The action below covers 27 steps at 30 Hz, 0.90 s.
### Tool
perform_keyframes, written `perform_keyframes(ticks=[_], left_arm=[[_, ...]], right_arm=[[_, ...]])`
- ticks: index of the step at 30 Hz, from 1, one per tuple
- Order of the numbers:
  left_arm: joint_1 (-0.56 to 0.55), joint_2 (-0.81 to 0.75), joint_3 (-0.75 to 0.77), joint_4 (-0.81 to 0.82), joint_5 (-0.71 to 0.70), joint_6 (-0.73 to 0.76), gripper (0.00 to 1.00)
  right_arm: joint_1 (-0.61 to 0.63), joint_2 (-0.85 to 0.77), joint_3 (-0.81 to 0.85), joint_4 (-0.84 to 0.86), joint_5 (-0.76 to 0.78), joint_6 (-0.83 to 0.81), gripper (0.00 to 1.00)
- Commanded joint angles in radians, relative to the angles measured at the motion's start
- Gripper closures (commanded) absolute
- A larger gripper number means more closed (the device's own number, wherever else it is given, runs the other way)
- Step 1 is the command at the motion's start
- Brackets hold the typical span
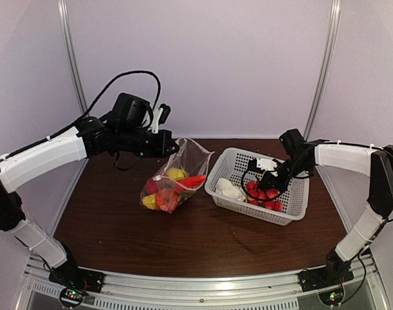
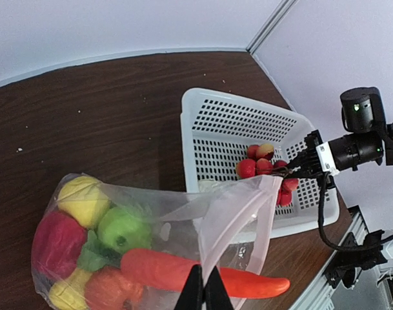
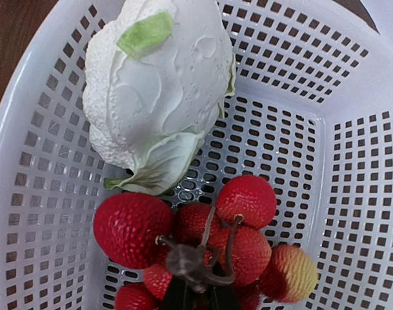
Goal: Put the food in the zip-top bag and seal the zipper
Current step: Pick up the fake fruit from the bin, then place the fake fruit in the zipper food storage bag.
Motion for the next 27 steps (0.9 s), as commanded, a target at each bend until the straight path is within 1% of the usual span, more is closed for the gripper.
perform_keyframes(ticks=[1, 2, 3, 4, 5, 6, 8, 11, 12, 16, 18, 23, 26, 27], left_arm=[[-0.125, 0.002, 0.218, -0.021, -0.105, 0.104, 1.0], [-0.167, -0.009, 0.277, -0.021, -0.171, 0.14, 1.0], [-0.184, -0.013, 0.315, -0.023, -0.227, 0.171, 1.0], [-0.18, -0.012, 0.306, -0.027, -0.276, 0.182, 1.0], [-0.155, 0.006, 0.288, -0.046, -0.292, 0.191, 1.0], [-0.135, 0.038, 0.296, -0.09, -0.272, 0.174, 1.0], [-0.149, 0.097, 0.306, -0.122, -0.173, 0.192, 1.0], [-0.157, 0.143, 0.259, -0.135, -0.194, 0.148, 1.0], [-0.157, 0.143, 0.237, -0.116, -0.195, 0.134, 1.0], [-0.156, 0.115, 0.147, 0.041, -0.134, 0.104, 1.0], [-0.157, 0.122, 0.142, 0.063, -0.123, 0.091, 1.0], [-0.157, 0.131, 0.141, 0.078, -0.111, 0.042, 1.0], [-0.16, 0.096, 0.16, 0.097, -0.098, 0.017, 1.0], [-0.16, 0.081, 0.162, 0.111, -0.103, 0.01, 1.0]], right_arm=[[-0.004, -0.064, 0.094, -0.036, -0.051, 0.094, 0.98], [-0.011, -0.096, 0.104, -0.042, -0.056, 0.111, 1.0], [-0.017, -0.125, 0.111, -0.04, -0.063, 0.138, 1.0], [-0.023, -0.151, 0.116, -0.034, -0.068, 0.157, 1.0], [-0.025, -0.173, 0.124, -0.037, -0.07, 0.172, 1.0], [-0.026, -0.188, 0.137, -0.044, -0.071, 0.183, 1.0], [-0.027, -0.215, 0.174, -0.069, -0.079, 0.209, 1.0], [-0.026, -0.256, 0.249, -0.118, -0.108, 0.25, 1.0], [-0.026, -0.271, 0.273, -0.131, -0.122, 0.262, 1.0], [-0.026, -0.323, 0.366, -0.189, -0.21, 0.309, 1.0], [-0.024, -0.342, 0.397, -0.188, -0.302, 0.358, 1.0], [-0.002, -0.338, 0.421, -0.044, -0.524, 0.583, 1.0], [0.036, -0.32, 0.401, 0.126, -0.596, 0.755, 1.0], [0.054, -0.313, 0.392, 0.219, -0.607, 0.815, 1.0]])
